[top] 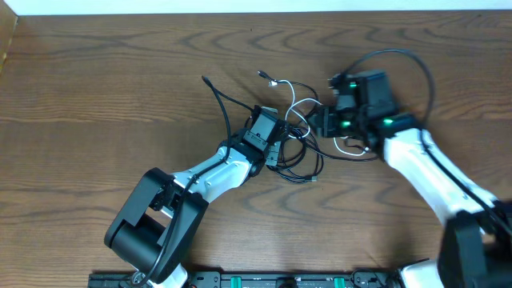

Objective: Untangle cables

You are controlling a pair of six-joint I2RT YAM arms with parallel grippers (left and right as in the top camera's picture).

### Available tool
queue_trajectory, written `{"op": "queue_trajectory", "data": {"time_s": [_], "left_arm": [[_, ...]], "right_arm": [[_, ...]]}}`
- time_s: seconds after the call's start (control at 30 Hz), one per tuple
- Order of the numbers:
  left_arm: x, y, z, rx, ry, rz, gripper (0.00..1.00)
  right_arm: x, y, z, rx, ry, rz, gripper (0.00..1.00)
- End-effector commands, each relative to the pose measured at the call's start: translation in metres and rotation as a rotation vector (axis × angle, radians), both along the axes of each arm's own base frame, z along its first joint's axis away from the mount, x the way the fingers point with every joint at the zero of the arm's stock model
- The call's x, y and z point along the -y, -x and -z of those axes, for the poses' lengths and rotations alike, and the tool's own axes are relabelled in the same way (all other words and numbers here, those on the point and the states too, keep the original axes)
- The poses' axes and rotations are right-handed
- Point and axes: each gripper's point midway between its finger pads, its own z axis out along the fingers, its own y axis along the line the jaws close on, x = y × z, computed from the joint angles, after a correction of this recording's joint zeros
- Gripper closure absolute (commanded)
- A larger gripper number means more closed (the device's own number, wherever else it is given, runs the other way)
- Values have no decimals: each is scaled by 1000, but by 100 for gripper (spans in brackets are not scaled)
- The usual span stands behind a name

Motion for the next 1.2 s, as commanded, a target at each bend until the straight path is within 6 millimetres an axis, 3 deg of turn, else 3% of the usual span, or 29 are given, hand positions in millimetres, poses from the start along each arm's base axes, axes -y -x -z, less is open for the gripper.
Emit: {"op": "queue_trajectory", "data": {"time_s": [0.0, 0.23, 0.3, 0.43, 0.77, 0.87, 1.03, 1.17], "left_arm": [[-2, 1, -3, 4, 0, 15, 92], [-3, 1, -3, 1, -2, 15, 92], [-3, 1, -3, 1, -2, 15, 93], [-3, 1, -3, 2, -2, 14, 92], [-3, 1, -3, 1, -2, 15, 92], [-3, 1, -3, 1, -2, 15, 92], [-3, 2, -2, 0, -3, 14, 93], [-3, 3, -2, -5, -7, 14, 93]], "right_arm": [[-11, -6, 25, 10, 32, -56, 44], [-17, -13, 64, -31, 35, -66, 49], [-18, -9, 69, -52, 36, -72, 56], [-21, -3, 73, -72, 44, -83, 71], [-15, -7, 75, -62, 77, -61, 81], [-13, -8, 75, -56, 89, -52, 99], [-11, -14, 64, -36, 74, -44, 99], [-10, -13, 17, -8, -26, -65, 99]]}}
